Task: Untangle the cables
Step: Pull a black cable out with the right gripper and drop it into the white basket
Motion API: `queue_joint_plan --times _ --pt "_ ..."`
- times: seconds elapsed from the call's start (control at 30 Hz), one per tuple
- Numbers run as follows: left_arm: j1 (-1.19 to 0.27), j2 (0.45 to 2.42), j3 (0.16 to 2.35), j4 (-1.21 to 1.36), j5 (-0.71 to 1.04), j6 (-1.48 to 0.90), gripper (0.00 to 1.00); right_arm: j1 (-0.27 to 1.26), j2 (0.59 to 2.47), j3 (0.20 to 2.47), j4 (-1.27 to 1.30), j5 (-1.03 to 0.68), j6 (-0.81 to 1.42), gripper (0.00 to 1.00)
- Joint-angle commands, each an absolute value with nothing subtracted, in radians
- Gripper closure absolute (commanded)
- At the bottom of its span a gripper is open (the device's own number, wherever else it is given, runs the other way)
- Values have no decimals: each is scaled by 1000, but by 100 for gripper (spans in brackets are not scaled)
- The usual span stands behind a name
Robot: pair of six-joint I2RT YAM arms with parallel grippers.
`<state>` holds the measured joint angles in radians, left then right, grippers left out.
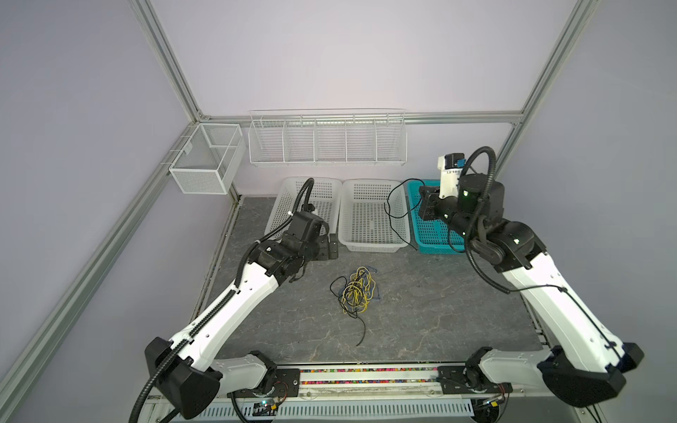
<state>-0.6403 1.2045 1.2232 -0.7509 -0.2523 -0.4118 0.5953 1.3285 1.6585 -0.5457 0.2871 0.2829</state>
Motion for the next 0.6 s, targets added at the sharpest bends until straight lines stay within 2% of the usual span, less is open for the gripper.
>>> queue_joint_plan --times 0.0,0.3,0.57 --pt "-638 1108 1104 -672 -419 -379 1 566 1408 1708 -498 219 277 94" --pt "-638 850 899 -480 -632 -385 1 506 1665 1825 -515 176 290 94" --pt "-640 694 770 -338 -651 -369 1 472 1828 1829 -479 144 311 94"
